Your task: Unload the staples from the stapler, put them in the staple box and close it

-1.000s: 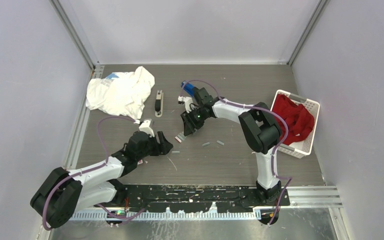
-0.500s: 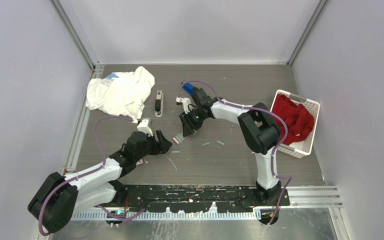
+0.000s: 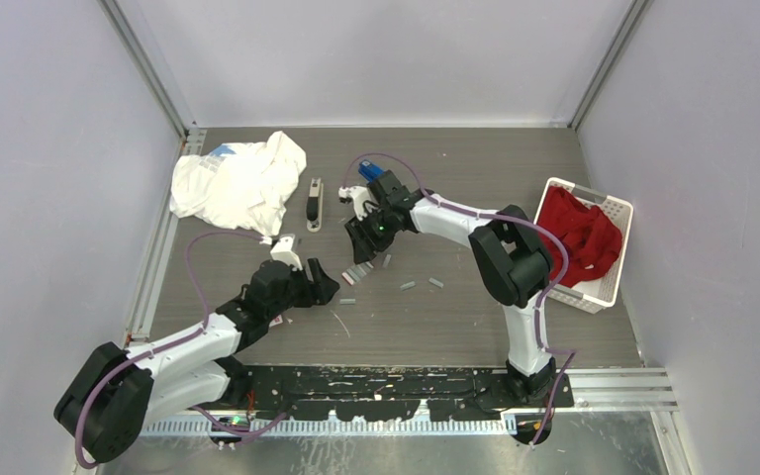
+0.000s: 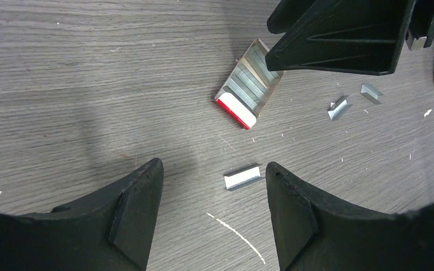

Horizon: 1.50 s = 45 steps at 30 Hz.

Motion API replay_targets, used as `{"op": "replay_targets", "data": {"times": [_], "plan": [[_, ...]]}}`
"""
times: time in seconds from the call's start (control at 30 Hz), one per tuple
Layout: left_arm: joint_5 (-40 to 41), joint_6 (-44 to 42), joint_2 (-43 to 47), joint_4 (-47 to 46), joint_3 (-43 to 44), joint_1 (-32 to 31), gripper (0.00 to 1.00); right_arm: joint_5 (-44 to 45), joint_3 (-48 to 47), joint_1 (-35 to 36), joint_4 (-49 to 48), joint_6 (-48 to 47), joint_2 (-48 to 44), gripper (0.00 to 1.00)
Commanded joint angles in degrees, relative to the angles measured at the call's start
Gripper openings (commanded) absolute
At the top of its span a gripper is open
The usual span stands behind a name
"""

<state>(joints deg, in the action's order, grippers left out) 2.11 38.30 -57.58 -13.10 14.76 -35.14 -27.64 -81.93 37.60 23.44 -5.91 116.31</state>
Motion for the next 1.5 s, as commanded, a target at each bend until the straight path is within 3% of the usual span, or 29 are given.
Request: {"op": "replay_targets", "data": {"times": [0.0,1.47], "plan": [[1.45,-1.35,0.87,-1.57,0.57,0.15,0.67,2.87,-1.98,0.76,-0.29,-0.95,0.00,0.52],[1.71,-1.81,2.22,-0.54,0.35,0.15,0.67,14.11,-2.40,5.60,1.99,-6.01,0.96,0.53]]}}
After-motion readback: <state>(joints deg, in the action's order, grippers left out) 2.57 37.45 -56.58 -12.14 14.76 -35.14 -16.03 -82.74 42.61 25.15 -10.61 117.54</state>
